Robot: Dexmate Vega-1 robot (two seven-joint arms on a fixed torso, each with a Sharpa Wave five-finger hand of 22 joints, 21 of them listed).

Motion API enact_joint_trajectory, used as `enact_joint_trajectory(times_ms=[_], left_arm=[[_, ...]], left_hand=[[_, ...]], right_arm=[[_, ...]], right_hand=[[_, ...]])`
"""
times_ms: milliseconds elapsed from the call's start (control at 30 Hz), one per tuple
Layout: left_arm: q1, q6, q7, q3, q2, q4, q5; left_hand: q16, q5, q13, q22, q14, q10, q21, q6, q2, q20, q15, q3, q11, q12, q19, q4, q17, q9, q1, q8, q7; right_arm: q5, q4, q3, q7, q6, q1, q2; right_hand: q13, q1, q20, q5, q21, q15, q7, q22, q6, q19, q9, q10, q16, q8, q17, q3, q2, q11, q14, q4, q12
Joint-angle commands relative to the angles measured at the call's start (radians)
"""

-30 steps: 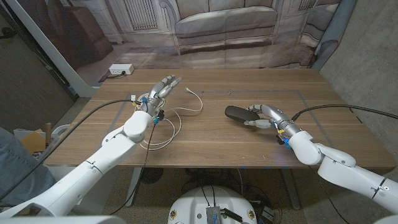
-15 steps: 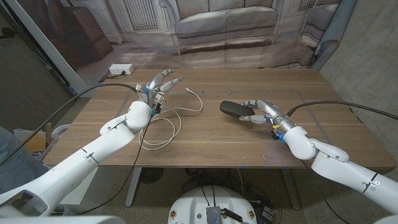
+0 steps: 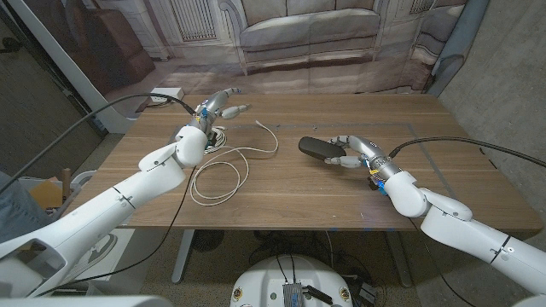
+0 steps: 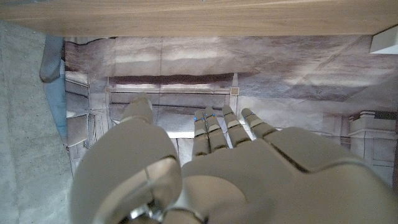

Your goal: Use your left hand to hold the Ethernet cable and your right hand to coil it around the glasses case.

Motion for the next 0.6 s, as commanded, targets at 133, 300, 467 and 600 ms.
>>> enact_joint_trajectory(times_ms=[133, 300, 467, 600], left_arm=[[-0.102, 0.044, -0.114, 0.083, 0.03, 0.038, 0.244], [-0.127, 0.055, -0.119, 0.114, 0.023, 0.065, 0.335], [-0.168, 0.021, -0.127, 0.156, 0.028, 0.107, 0.446], [-0.204, -0.006, -0.164, 0.177, 0.026, 0.133, 0.512]], left_hand=[[0.013, 0.003, 0.005, 0.004, 0.068, 0.052, 0.015, 0.031, -0.011, -0.017, -0.032, 0.003, -0.017, 0.008, 0.024, -0.023, 0.001, 0.002, 0.033, 0.005, -0.009], [0.02, 0.009, 0.007, 0.004, 0.127, 0.114, 0.015, 0.083, -0.021, -0.019, -0.045, 0.005, -0.044, 0.016, 0.028, -0.038, 0.001, 0.002, 0.06, 0.014, -0.026], [0.018, 0.014, 0.007, 0.003, 0.143, 0.135, 0.01, 0.103, -0.03, -0.021, -0.06, 0.009, -0.07, 0.014, 0.02, -0.052, 0.001, 0.002, 0.084, 0.016, -0.047], [0.016, 0.018, 0.007, 0.002, 0.151, 0.149, 0.01, 0.117, -0.04, -0.025, -0.073, 0.009, -0.088, 0.013, 0.022, -0.06, 0.0, 0.002, 0.098, 0.018, -0.059]], right_arm=[[0.0, -0.007, -0.01, 0.005, -0.012, 0.02, 0.02], [0.0, 0.0, -0.016, 0.003, -0.006, 0.027, 0.027], [0.002, -0.004, -0.015, 0.004, -0.011, 0.026, 0.027], [0.011, -0.008, -0.01, 0.002, -0.018, 0.021, 0.027]], right_hand=[[0.002, 0.101, -0.107, 0.007, 0.006, -0.146, -0.108, 0.005, 0.113, -0.003, 0.006, 0.189, -0.002, 0.003, 0.002, 0.012, 0.114, -0.194, -0.002, 0.017, 0.0], [0.003, 0.106, -0.106, 0.007, 0.005, -0.146, -0.108, 0.006, 0.113, -0.005, 0.006, 0.19, -0.004, 0.002, 0.0, 0.013, 0.114, -0.196, -0.002, 0.015, -0.001], [0.003, 0.11, -0.105, 0.007, 0.006, -0.145, -0.109, 0.006, 0.112, -0.005, 0.006, 0.189, -0.005, 0.0, 0.0, 0.012, 0.114, -0.195, -0.002, 0.014, -0.003], [0.003, 0.11, -0.104, 0.007, 0.006, -0.144, -0.109, 0.006, 0.114, -0.005, 0.006, 0.189, -0.007, 0.0, 0.0, 0.012, 0.114, -0.195, -0.002, 0.014, -0.004]])
